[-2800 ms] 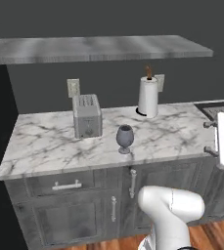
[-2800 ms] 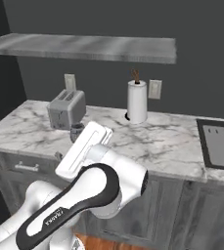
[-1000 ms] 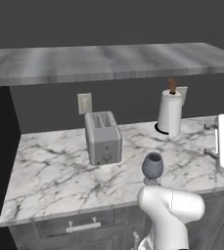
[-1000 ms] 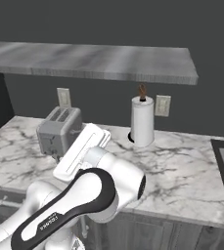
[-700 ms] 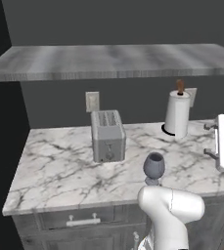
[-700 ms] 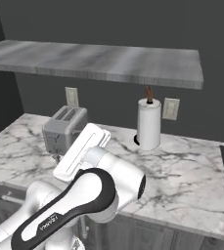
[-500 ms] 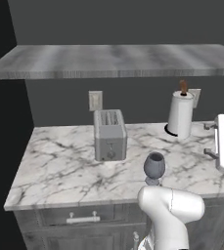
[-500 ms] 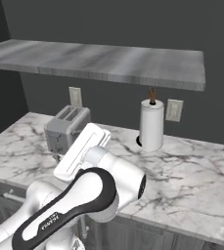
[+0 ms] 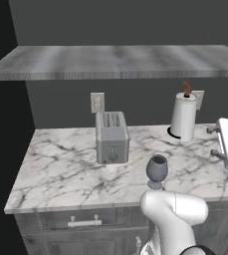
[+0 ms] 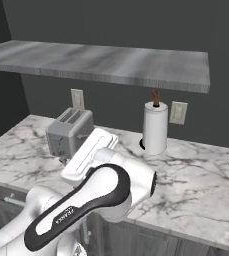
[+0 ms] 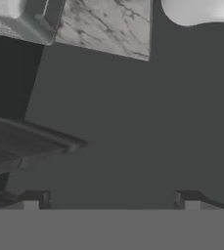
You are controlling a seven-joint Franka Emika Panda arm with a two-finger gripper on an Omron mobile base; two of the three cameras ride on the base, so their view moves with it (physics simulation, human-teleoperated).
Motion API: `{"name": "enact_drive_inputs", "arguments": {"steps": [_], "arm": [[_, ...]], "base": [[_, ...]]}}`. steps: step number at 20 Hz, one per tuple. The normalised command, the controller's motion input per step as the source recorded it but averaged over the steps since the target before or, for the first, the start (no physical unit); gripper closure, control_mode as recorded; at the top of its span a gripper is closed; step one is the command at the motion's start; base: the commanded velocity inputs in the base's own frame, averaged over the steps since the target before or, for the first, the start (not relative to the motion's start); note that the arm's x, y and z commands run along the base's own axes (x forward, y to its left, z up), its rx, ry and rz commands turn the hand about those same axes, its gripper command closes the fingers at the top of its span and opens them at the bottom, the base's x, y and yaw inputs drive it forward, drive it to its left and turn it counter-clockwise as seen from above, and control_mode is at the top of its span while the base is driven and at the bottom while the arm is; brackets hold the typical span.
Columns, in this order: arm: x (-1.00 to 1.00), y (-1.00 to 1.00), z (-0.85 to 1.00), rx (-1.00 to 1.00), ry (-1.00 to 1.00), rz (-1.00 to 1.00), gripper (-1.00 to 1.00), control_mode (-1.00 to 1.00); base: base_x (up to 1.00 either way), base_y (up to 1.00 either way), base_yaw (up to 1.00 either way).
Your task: Retrieve the wine glasses from the counter and place one next to each plate.
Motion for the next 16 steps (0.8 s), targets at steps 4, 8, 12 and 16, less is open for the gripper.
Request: {"name": "enact_drive_inputs", "arguments": {"steps": [4, 8, 12, 16], "arm": [[0.07, 0.01, -0.38, -0.01, 0.00, 0.00, -1.00, -1.00], [0.39, 0.33, -0.92, -0.13, 0.00, 0.00, -1.00, -1.00], [0.48, 0.10, -0.68, -0.11, 0.01, 0.00, -1.00, -1.00], [0.45, 0.00, -0.38, -0.03, 0.05, 0.00, -1.00, -1.00]], "base": [[0.00, 0.00, 0.00], [0.00, 0.00, 0.00], [0.00, 0.00, 0.00], [0.00, 0.00, 0.00]]}}
